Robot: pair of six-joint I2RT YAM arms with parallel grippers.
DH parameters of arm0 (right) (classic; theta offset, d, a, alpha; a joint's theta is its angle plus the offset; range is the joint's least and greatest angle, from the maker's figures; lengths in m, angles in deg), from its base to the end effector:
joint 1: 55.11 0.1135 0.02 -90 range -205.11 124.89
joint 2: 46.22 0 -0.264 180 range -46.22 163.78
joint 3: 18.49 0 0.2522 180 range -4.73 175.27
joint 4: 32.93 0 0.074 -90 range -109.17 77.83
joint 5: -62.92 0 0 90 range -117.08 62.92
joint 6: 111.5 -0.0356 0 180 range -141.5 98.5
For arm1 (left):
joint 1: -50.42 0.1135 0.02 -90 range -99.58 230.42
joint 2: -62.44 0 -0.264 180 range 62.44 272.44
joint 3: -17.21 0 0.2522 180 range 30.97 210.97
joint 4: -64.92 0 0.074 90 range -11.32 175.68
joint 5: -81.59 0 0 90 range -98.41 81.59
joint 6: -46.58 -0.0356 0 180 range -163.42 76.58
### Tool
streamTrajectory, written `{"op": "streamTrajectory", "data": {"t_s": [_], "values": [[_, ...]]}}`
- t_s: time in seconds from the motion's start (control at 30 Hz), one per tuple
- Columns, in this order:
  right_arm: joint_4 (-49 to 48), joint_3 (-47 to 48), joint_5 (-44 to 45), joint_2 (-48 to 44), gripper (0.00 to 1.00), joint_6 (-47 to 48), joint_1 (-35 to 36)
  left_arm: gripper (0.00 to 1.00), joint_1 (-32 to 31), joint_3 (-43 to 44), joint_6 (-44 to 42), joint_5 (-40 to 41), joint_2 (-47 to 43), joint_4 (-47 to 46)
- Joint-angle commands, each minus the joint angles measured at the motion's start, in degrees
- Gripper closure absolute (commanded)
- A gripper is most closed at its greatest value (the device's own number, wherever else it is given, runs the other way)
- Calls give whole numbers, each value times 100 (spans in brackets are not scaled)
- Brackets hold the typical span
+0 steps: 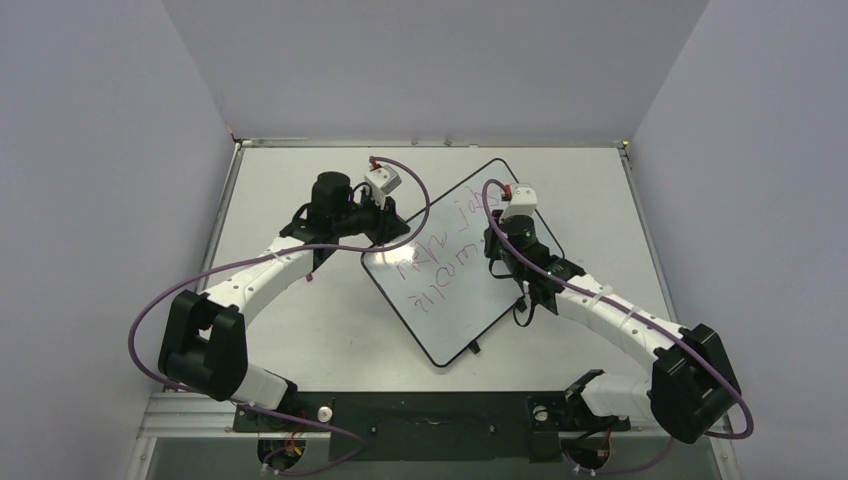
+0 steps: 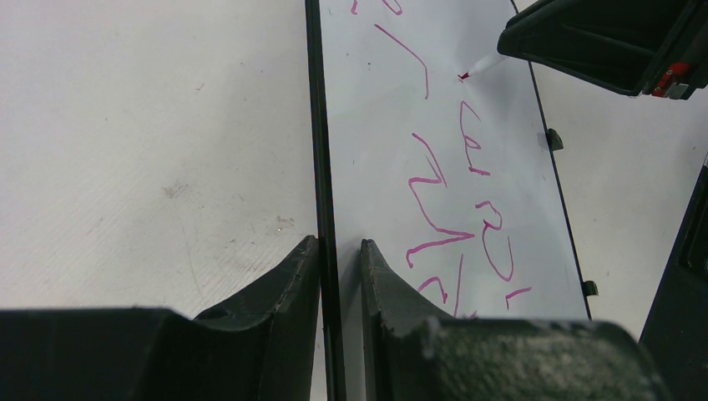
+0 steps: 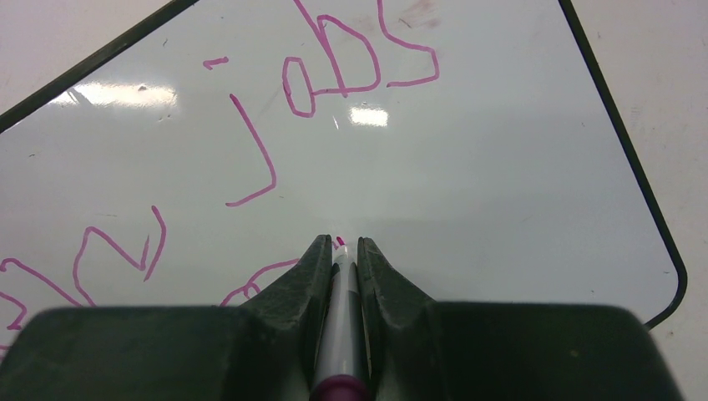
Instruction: Write a sentence on the whiteboard
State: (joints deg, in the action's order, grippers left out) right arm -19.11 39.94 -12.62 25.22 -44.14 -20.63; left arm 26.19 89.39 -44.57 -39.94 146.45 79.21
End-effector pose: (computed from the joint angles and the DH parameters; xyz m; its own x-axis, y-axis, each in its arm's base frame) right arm 0.2346 0.1503 0.2580 -0.4837 0.1200 -0.8670 -0.1932 0.9515 0.2395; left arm 0.2960 -0.1536 0.2784 -0.3858 0.1924 -0.9023 0.7859 0.5808 -0.2122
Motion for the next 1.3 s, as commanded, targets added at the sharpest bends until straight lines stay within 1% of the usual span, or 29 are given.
{"op": "streamTrajectory", "data": {"t_s": [0.0,0.27,0.47,0.7,0.8,0.93,1.27], "values": [[-78,-140,-48,-131,100,-72,-31,100,74,-17,-257,77,-144,-194],[-23,-324,-57,-378,100,-147,-29,100,76,-23,-263,85,-142,-185],[227,-410,-42,-583,100,-214,-37,100,76,-9,-263,69,-117,-194],[354,10,-45,-645,100,-143,-35,100,76,-6,-261,55,-106,-194],[344,230,-111,-587,100,-123,-36,100,76,-8,-256,53,-111,-194],[276,560,-180,-286,100,-97,-34,100,76,-22,-265,67,-117,-194],[51,889,-357,264,100,-163,-58,100,82,-21,-276,83,-113,-195]]}}
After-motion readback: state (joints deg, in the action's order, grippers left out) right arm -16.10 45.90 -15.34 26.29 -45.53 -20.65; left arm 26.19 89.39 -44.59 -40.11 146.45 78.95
